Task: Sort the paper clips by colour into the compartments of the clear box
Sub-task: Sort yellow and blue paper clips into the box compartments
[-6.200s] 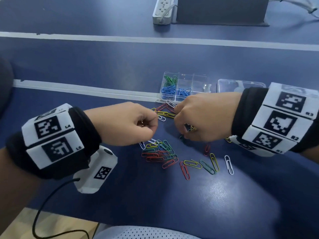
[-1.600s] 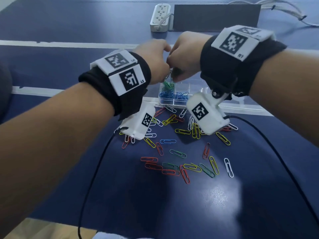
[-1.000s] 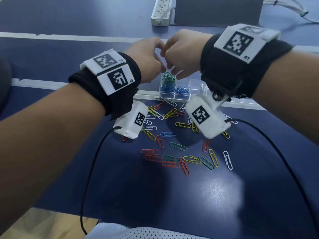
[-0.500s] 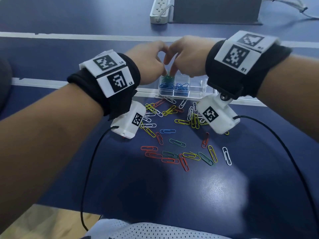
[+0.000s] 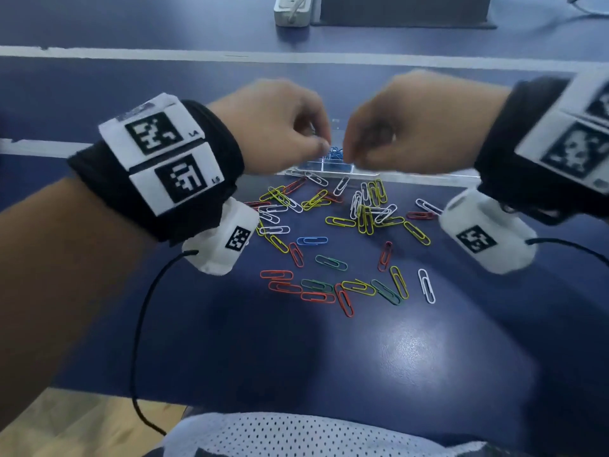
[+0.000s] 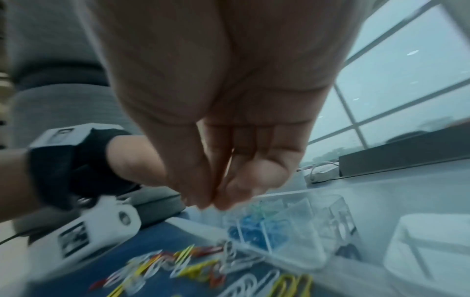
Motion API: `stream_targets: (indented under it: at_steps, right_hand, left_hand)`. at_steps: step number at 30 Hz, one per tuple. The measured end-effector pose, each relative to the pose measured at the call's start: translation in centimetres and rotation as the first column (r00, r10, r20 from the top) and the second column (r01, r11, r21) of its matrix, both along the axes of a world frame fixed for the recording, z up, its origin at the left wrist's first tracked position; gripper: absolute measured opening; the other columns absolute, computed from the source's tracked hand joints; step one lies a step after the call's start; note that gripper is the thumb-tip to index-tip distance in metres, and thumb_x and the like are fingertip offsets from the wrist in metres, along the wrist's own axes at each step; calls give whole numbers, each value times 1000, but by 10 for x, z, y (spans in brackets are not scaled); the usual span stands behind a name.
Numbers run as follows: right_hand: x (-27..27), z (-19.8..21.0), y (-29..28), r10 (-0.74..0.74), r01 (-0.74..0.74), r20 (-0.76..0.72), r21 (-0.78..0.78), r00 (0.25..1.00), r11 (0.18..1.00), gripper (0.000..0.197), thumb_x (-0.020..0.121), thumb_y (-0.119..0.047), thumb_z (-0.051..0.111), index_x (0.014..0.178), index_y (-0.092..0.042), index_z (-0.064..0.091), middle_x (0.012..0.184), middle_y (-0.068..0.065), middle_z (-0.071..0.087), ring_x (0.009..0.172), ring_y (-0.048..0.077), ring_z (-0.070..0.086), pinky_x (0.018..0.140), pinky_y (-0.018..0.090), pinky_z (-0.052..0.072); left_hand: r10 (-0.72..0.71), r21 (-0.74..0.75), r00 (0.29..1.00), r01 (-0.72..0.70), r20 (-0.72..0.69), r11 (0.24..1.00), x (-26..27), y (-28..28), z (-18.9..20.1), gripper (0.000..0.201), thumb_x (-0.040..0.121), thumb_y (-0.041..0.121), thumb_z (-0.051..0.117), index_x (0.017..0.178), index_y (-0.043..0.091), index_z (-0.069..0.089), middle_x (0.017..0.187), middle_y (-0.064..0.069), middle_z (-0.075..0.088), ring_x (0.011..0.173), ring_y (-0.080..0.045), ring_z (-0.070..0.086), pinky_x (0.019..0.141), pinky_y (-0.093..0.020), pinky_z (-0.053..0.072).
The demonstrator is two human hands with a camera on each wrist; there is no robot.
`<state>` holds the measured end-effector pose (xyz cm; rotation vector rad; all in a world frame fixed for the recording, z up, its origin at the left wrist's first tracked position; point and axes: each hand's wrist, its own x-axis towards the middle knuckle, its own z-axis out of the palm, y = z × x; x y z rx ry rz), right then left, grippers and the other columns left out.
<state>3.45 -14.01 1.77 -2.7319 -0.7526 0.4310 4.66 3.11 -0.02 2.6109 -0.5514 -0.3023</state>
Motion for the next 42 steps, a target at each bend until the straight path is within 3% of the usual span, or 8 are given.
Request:
stream_targets:
  at_steps: [4,9,11,19,25,31,36,42]
  right_hand:
    - [-38,-1,-9,197,-233,-197,-181,960,955,11,75,-28,63,80,-33,71,63,-16,62,62,-1,56,67,18,45]
    - [-66,-24,-6,205,-261,-190,-348,960,900,39,73,-60,58,67,-22,57,79,-1,59,83,26,61,74,39,53]
    - [-71,-28,-3,169,-229,-192,-363,967,903,38,75,-55,60,63,-24,42,82,2,50,88,32,60,76,42,53]
    - [-79,-30,-5,225,-277,-212,-263,951,924,14,81,-31,49,79,-21,58,84,3,64,80,26,59,76,39,51]
    - [-74,-25,-6,143,-163,-159,-122,977,979,19,82,-24,44,96,-31,56,96,-4,60,90,22,55,80,36,47]
    - [-71,-25,12,212,-223,-103,-108,972,969,30,78,-9,46,95,-19,69,105,4,65,98,23,57,85,33,44]
    - [-67,-31,28,220,-227,-58,-144,974,963,19,78,-15,50,87,-15,67,99,9,65,90,33,61,80,40,52]
    - [-70,-28,48,276,-270,1,-205,961,941,18,86,-30,53,91,-15,61,88,6,48,92,32,60,67,33,41]
  left_hand:
    - [-250,178,960,269,-122,946,-26,-10,-5,9,75,35,62,79,29,69,60,7,61,54,-2,51,58,-11,39]
    - [-345,310,923,383,-169,870,-37,-20,-16,11,75,39,66,79,29,68,56,13,55,58,1,50,67,-23,48]
    - [-358,339,919,395,-167,854,-39,-21,-19,12,74,41,67,78,29,67,59,14,54,61,-4,51,70,-27,50]
    - [-358,306,921,390,-156,869,-50,-16,-25,12,74,26,55,62,24,55,65,6,60,58,-7,45,69,-27,48]
    - [-390,308,909,417,-150,855,-47,-10,-24,15,77,39,61,84,26,63,77,8,60,74,-11,46,78,-28,46]
    - [-392,418,911,408,-128,812,-51,-14,-19,30,74,29,55,53,21,35,62,2,47,61,-19,39,70,-38,52]
    - [-358,419,918,396,-169,817,-50,-5,-16,16,70,29,54,62,16,49,72,-7,64,68,-26,52,68,-36,51]
    - [-350,387,922,388,-167,837,-44,12,-19,36,69,44,47,73,13,64,77,-9,68,68,-26,55,67,-37,51]
